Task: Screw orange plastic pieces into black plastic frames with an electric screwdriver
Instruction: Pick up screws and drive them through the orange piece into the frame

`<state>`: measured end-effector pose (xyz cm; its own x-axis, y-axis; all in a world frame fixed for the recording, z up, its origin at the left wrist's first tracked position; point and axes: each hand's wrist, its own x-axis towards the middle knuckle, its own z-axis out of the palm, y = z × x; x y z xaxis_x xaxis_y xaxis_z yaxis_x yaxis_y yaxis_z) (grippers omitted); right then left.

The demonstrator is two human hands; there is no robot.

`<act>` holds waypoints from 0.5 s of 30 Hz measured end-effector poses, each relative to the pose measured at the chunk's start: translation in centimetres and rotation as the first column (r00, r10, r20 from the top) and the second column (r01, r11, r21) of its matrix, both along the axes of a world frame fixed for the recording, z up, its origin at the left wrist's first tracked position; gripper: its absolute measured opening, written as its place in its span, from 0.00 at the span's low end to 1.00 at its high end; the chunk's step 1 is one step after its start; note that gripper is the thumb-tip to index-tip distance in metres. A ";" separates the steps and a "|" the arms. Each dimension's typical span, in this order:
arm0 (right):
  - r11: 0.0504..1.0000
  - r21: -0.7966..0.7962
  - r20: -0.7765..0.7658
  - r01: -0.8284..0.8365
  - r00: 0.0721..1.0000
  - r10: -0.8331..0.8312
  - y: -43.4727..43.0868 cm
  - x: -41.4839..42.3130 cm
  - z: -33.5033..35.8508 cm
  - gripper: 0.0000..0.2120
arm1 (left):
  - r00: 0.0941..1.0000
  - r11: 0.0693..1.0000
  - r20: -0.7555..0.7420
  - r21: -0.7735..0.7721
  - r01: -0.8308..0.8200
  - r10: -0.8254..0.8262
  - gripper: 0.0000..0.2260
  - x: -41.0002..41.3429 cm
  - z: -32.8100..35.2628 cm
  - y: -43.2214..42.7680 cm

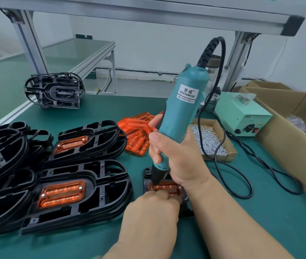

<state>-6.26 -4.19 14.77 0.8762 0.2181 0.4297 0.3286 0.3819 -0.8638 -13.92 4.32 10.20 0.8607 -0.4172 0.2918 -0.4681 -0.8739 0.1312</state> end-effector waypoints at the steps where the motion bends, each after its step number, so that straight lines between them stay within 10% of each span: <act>1: 0.999 0.036 -0.016 0.004 1.000 -0.003 -0.1 0.1 0.0 0.07 | 1.000 1.000 -0.001 0.008 0.002 -0.002 0.18 0.0 0.0 0.0; 15: 0.965 0.246 0.051 0.095 0.993 -0.111 -1.3 -1.4 -0.8 0.10 | 1.000 1.000 -0.027 0.025 -0.006 0.006 0.18 0.4 0.1 -0.5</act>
<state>-7.71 -5.48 13.98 0.8574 0.0105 0.5146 0.4286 0.5389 -0.7252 -13.52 3.82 10.27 0.8708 -0.4187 0.2578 -0.4592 -0.8798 0.1224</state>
